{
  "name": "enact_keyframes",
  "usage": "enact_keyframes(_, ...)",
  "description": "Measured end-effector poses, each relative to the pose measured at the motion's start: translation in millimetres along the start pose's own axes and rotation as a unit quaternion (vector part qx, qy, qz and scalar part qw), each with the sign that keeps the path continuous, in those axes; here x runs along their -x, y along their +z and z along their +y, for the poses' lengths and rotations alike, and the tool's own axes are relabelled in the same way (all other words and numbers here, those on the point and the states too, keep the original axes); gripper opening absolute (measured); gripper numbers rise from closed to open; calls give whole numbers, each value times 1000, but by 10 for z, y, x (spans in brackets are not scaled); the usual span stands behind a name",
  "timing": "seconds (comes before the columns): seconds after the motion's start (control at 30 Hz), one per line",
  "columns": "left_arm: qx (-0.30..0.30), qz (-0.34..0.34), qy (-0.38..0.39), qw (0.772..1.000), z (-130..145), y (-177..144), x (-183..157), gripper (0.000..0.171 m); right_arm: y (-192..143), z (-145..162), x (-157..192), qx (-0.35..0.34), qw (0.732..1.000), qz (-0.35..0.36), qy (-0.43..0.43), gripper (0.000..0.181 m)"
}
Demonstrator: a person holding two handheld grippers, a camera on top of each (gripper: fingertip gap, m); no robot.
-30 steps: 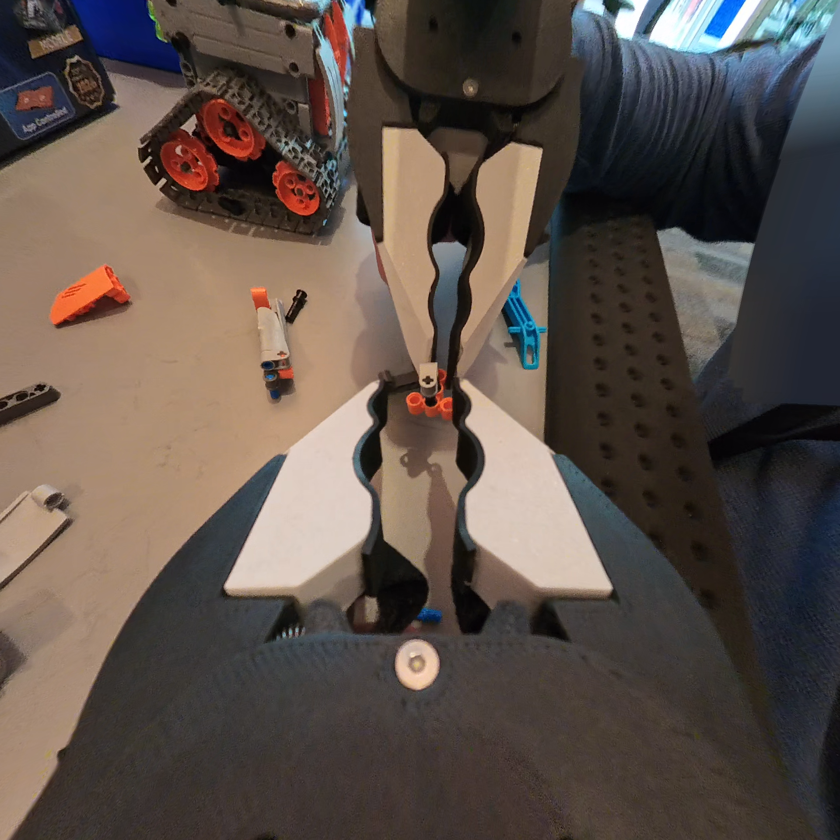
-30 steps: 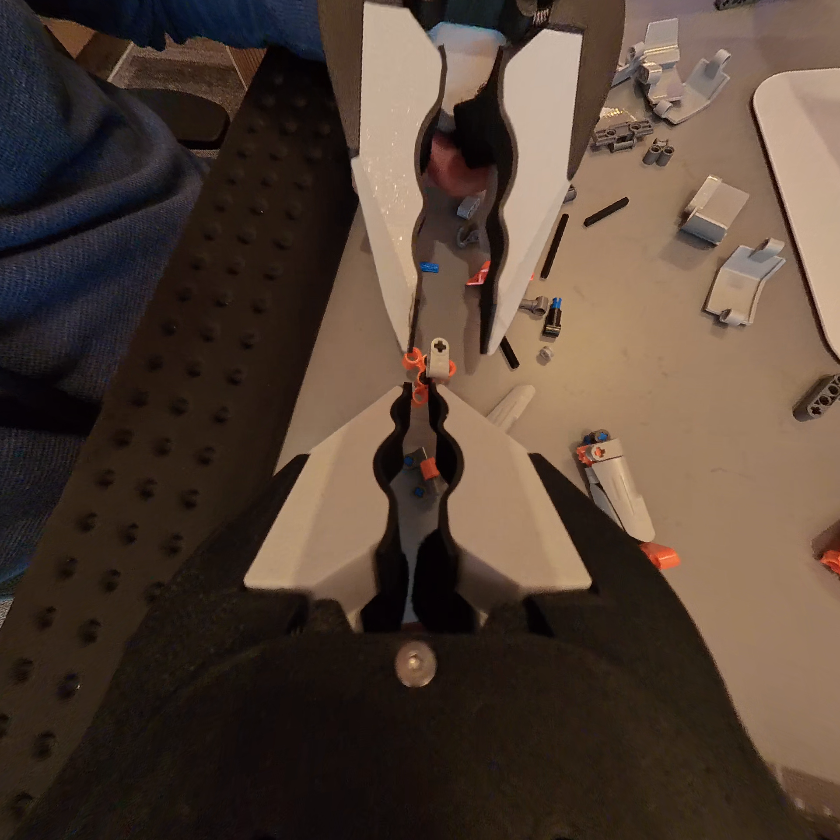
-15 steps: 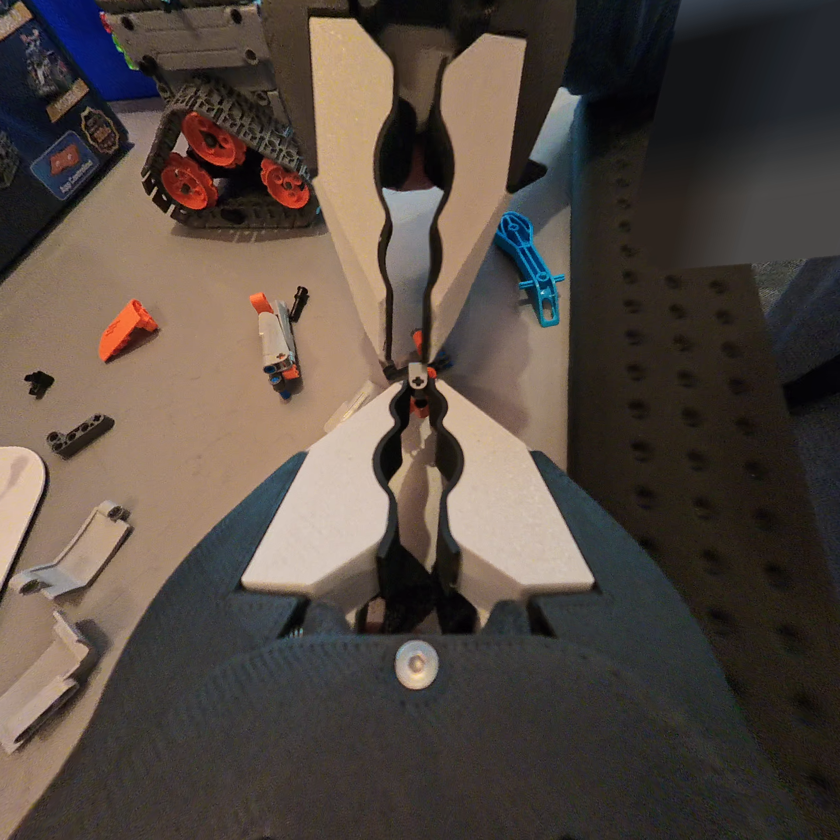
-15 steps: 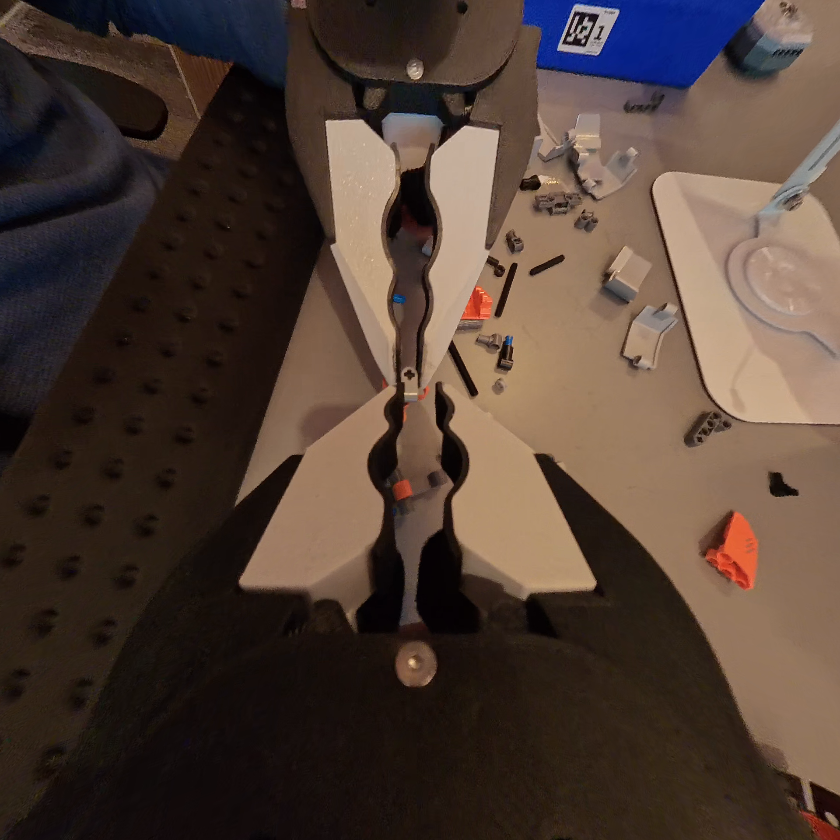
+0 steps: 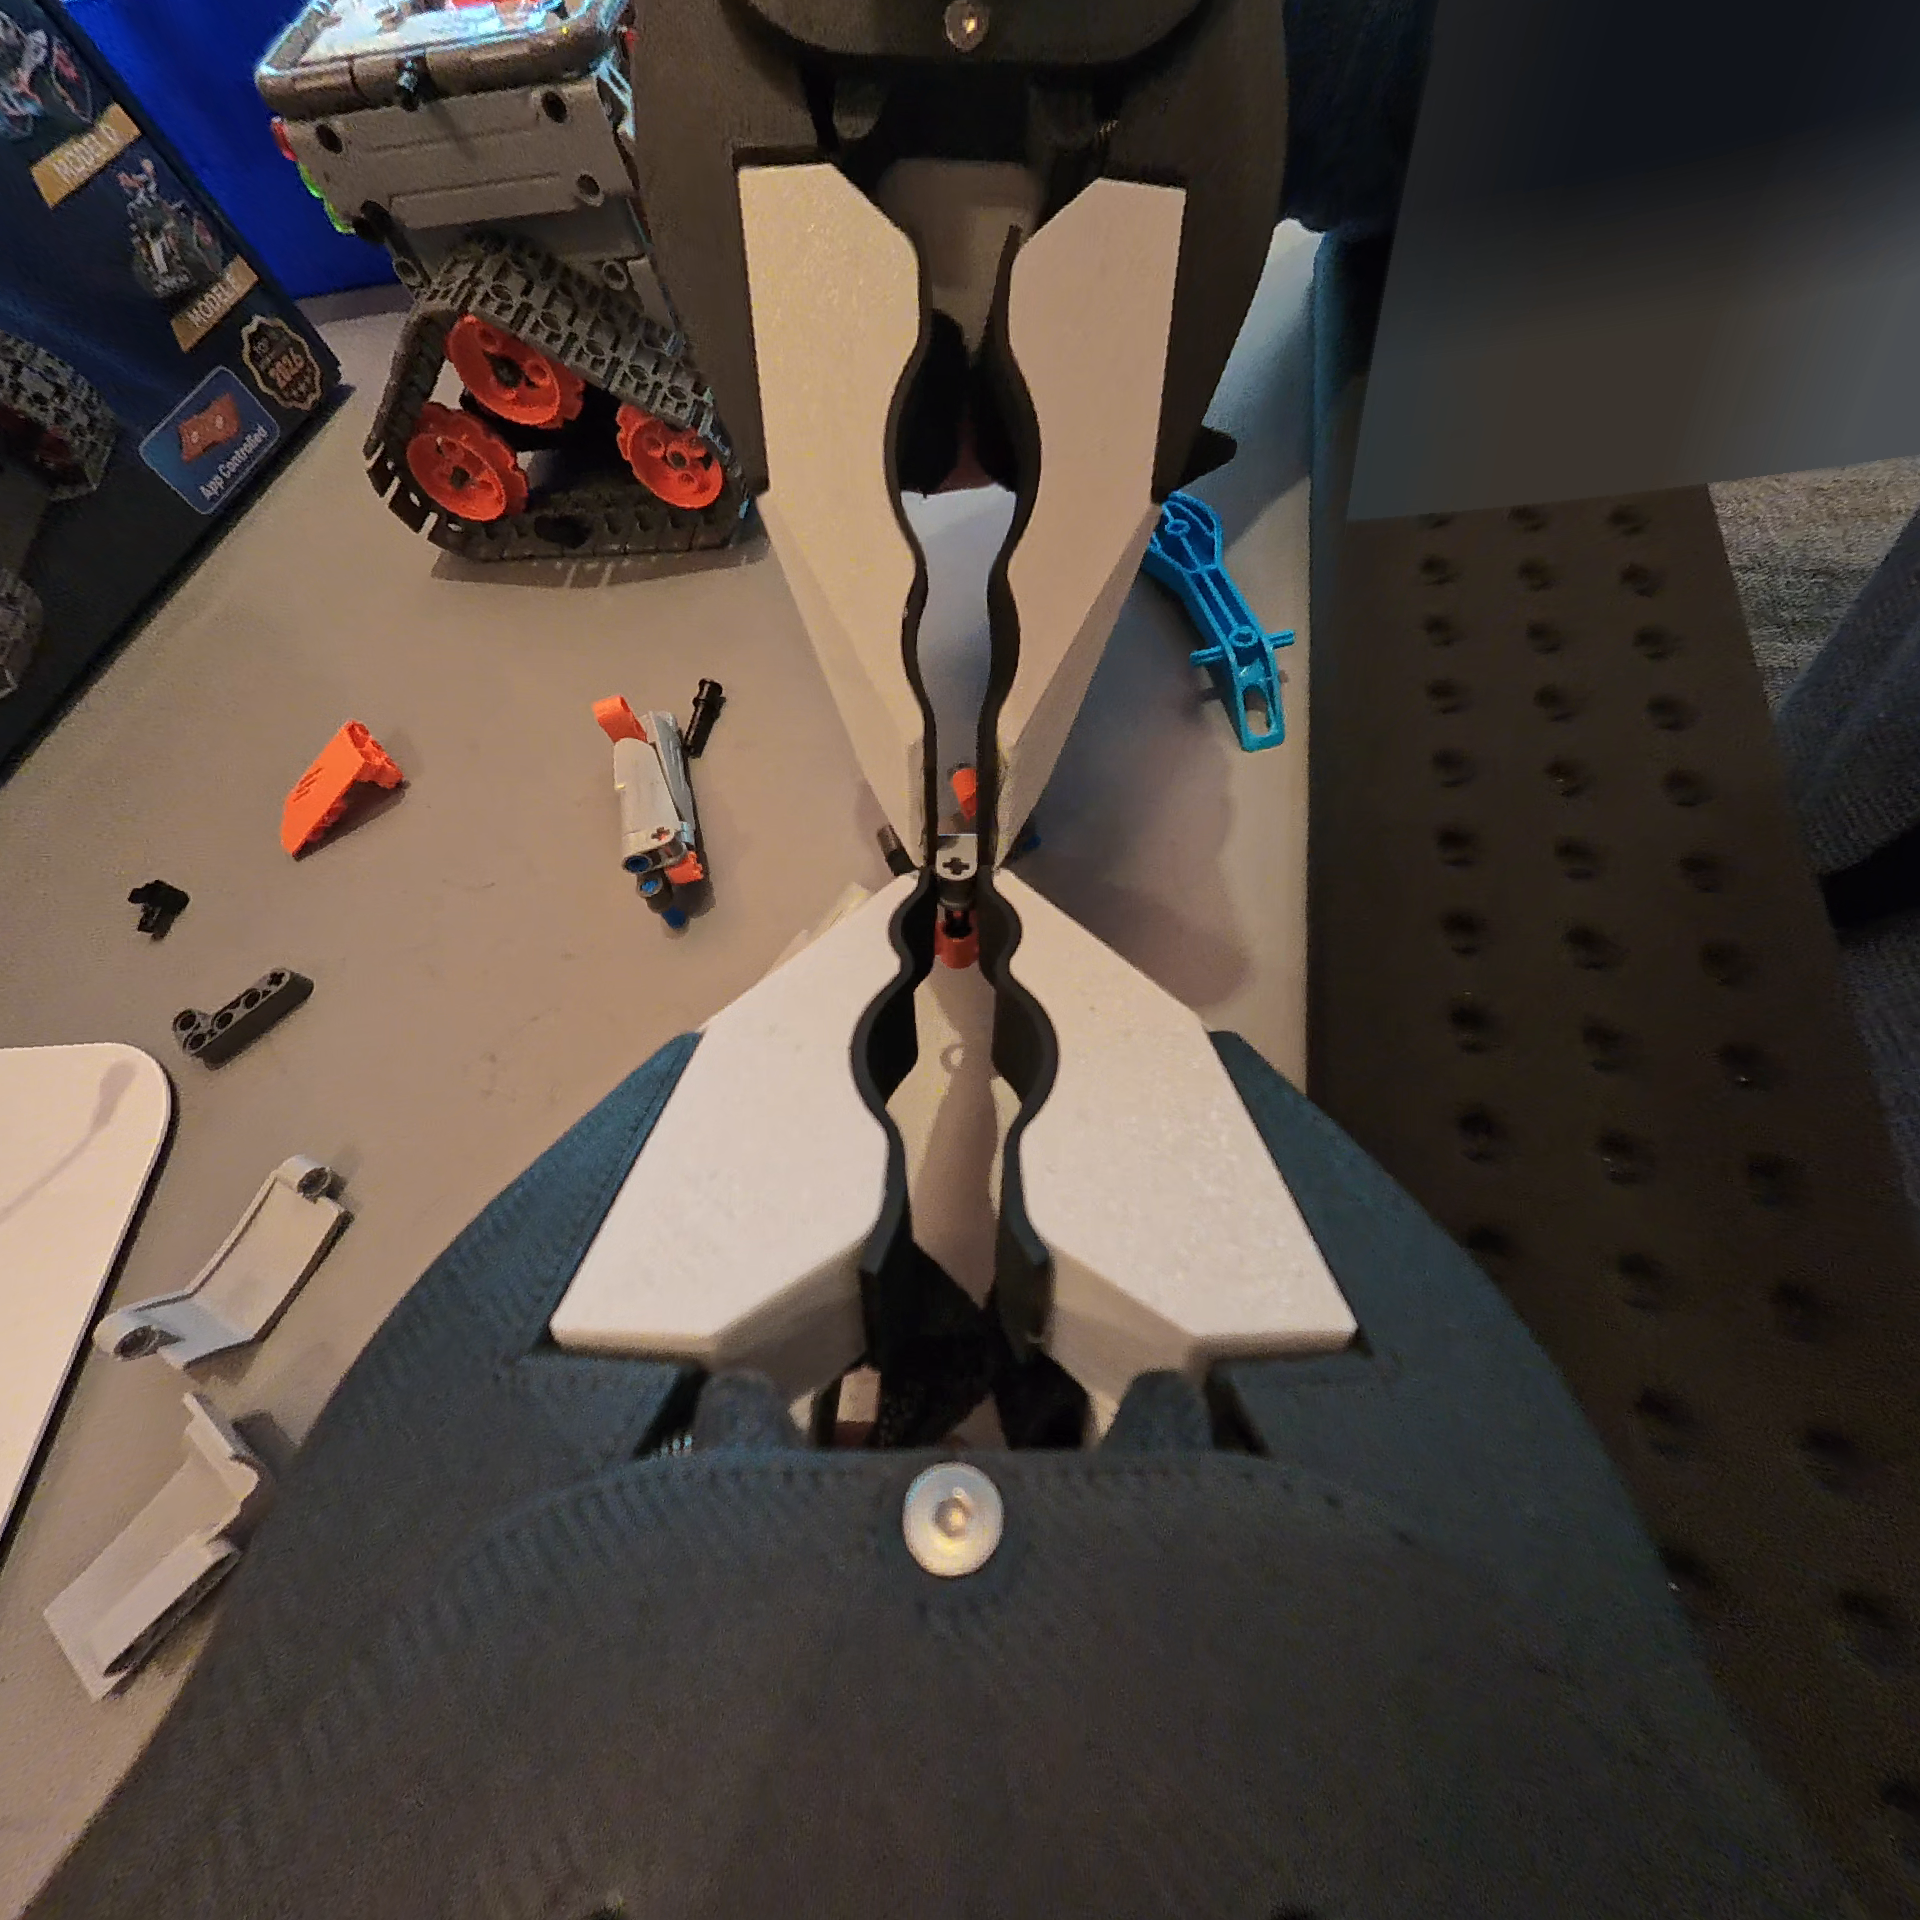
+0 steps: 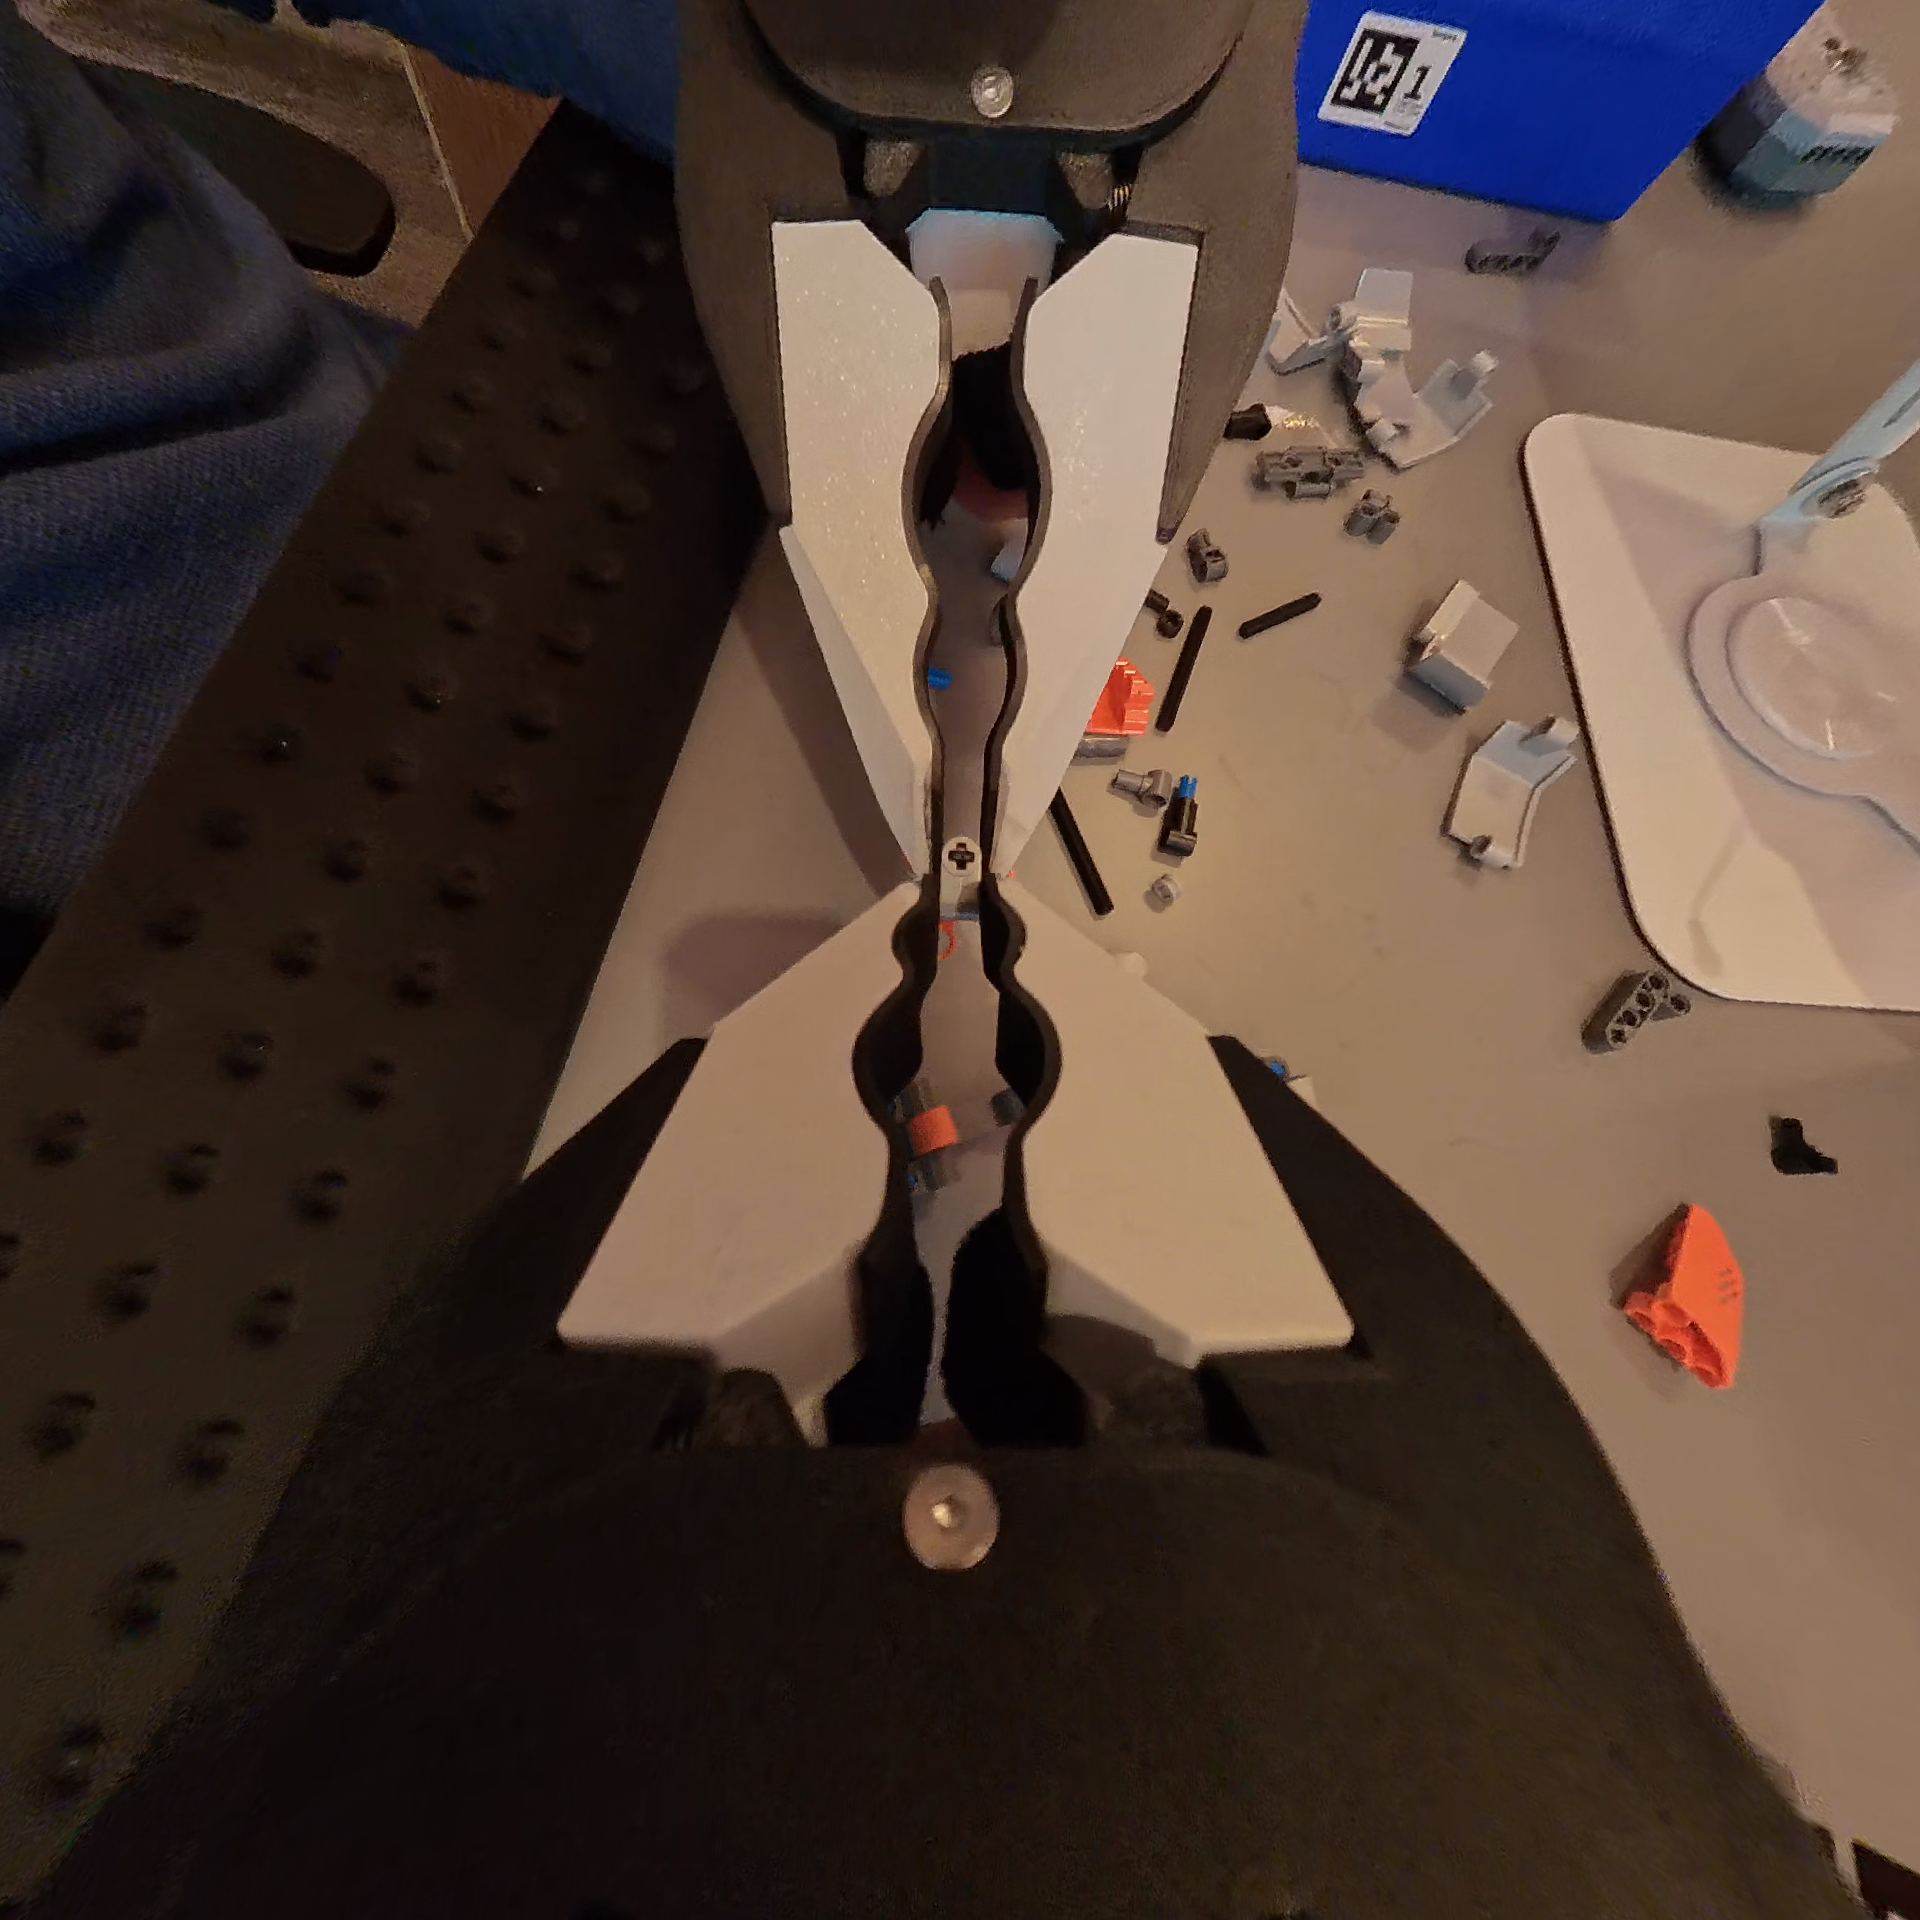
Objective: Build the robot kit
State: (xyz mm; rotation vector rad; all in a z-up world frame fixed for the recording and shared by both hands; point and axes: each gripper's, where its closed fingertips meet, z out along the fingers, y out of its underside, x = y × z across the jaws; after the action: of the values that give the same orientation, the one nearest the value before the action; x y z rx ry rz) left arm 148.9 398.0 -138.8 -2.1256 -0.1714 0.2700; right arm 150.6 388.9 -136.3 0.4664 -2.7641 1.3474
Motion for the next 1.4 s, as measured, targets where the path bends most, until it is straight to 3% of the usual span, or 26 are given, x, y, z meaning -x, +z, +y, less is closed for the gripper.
enact_keyframes(0.2,-18,-8,-9,1000,-44,-51,45,14,-70,-93,-82,-47,999,2,24,5)
enact_keyframes(0.3,-24,-15,-10,1000,-60,-69,82,5,-82,-110,-84,-58,998,-2,29,5)
enact_keyframes(0.7,-11,-52,32,998,-59,-62,113,3,-45,-105,-111,-40,998,37,-12,5)
enact_keyframes(1.13,-50,-64,24,996,-182,-159,150,3,-140,-241,-150,-100,994,33,12,5)
enact_keyframes(1.3,-61,-64,14,996,-203,-196,161,3,-151,-289,-165,-125,990,13,69,5)
enact_keyframes(1.4,-74,-60,5,995,-237,-227,166,3,-177,-337,-178,-123,991,47,26,4)
